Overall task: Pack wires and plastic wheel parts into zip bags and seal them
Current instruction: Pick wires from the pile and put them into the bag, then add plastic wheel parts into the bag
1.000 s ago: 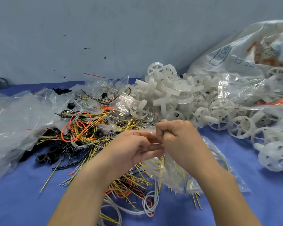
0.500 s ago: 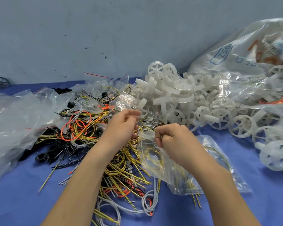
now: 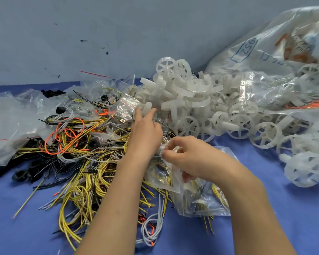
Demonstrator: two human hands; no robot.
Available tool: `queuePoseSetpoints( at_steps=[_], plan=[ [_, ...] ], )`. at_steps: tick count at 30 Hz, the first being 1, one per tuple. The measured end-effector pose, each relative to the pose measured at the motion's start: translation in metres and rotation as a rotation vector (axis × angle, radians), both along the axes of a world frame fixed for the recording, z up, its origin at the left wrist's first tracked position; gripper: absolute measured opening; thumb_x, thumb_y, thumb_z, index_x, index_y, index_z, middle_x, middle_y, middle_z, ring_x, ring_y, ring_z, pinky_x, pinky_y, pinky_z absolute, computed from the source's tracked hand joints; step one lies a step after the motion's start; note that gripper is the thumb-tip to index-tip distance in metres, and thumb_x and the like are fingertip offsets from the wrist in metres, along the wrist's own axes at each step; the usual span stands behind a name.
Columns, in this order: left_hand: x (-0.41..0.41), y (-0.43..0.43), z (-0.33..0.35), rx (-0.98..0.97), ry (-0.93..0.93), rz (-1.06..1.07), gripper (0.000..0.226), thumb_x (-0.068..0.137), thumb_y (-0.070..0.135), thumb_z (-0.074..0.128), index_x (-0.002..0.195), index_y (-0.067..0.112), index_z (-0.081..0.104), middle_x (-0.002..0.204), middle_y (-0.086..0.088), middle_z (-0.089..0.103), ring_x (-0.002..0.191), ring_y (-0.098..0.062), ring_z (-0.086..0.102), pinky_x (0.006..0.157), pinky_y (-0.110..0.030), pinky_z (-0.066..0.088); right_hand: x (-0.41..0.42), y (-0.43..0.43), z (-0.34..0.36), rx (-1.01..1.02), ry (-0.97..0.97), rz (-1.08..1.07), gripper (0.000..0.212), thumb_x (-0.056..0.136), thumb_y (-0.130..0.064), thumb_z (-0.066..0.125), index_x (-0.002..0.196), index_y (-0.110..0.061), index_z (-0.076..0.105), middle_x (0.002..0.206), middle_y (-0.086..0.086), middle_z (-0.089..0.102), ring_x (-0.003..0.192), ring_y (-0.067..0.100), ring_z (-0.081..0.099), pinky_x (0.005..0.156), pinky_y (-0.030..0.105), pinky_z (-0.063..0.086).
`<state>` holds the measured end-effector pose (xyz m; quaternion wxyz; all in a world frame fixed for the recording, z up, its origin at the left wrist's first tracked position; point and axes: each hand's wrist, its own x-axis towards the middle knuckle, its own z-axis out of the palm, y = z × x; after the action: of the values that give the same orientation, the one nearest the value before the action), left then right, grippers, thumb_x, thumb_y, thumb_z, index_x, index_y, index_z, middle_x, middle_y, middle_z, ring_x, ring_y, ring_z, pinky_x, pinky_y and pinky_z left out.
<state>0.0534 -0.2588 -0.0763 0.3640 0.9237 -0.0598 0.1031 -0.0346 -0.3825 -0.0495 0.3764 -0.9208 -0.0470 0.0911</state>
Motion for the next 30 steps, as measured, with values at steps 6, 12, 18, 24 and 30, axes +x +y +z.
queuePoseSetpoints(
  at_steps=[6, 12, 18, 24, 30],
  plan=[
    [0.012, 0.001, -0.001, 0.253, -0.019, 0.053, 0.05, 0.1, 0.025, 0.039, 0.149, 0.031, 0.032, 0.163, -0.005, 0.001, 0.146, -0.034, 0.017, 0.109, -0.049, 0.034, 0.0, -0.018, 0.004, 0.011, 0.002, -0.012, 0.009, 0.094, -0.041, 0.06, 0.091, -0.032, 0.06, 0.074, -0.007, 0.065, 0.046, 0.005, 0.06, 0.05, 0.021, 0.046],
    [0.03, 0.0, 0.006, 0.442, -0.13, 0.059, 0.042, 0.099, 0.023, 0.042, 0.142, 0.023, 0.042, 0.145, -0.011, 0.036, 0.127, -0.032, 0.043, 0.091, -0.048, 0.045, 0.002, -0.018, 0.001, 0.029, 0.03, -0.029, 0.007, 0.096, -0.032, 0.058, 0.103, -0.03, 0.058, 0.088, -0.001, 0.067, 0.053, 0.009, 0.062, 0.053, 0.024, 0.053],
    [0.03, 0.006, 0.015, 0.319, -0.34, 0.081, 0.033, 0.099, 0.012, 0.045, 0.128, 0.025, 0.055, 0.119, -0.009, 0.059, 0.103, -0.028, 0.059, 0.078, -0.041, 0.052, 0.002, -0.021, 0.004, -0.073, 0.031, -0.005, 0.025, 0.096, -0.036, 0.058, 0.12, -0.029, 0.062, 0.088, -0.005, 0.065, 0.051, 0.003, 0.058, 0.047, 0.017, 0.044],
    [-0.001, 0.012, 0.048, -0.27, -0.266, 0.058, 0.03, 0.1, 0.025, 0.046, 0.129, 0.022, 0.048, 0.099, 0.004, 0.063, 0.077, -0.007, 0.063, 0.058, -0.021, 0.049, -0.006, -0.018, 0.002, -0.001, 0.147, 0.119, 0.046, 0.093, -0.021, 0.06, 0.134, -0.037, 0.05, 0.093, -0.012, 0.059, 0.067, 0.004, 0.059, 0.06, 0.019, 0.046],
    [-0.055, 0.044, 0.07, -1.236, 0.102, -0.141, 0.019, 0.094, 0.025, 0.06, 0.102, 0.009, 0.067, 0.09, -0.005, 0.072, 0.074, -0.011, 0.069, 0.061, -0.021, 0.055, -0.011, -0.012, 0.009, -0.103, -0.034, 0.064, 0.016, 0.098, -0.035, 0.05, 0.108, -0.03, 0.062, 0.086, -0.01, 0.063, 0.067, 0.011, 0.064, 0.057, 0.023, 0.046]
  ],
)
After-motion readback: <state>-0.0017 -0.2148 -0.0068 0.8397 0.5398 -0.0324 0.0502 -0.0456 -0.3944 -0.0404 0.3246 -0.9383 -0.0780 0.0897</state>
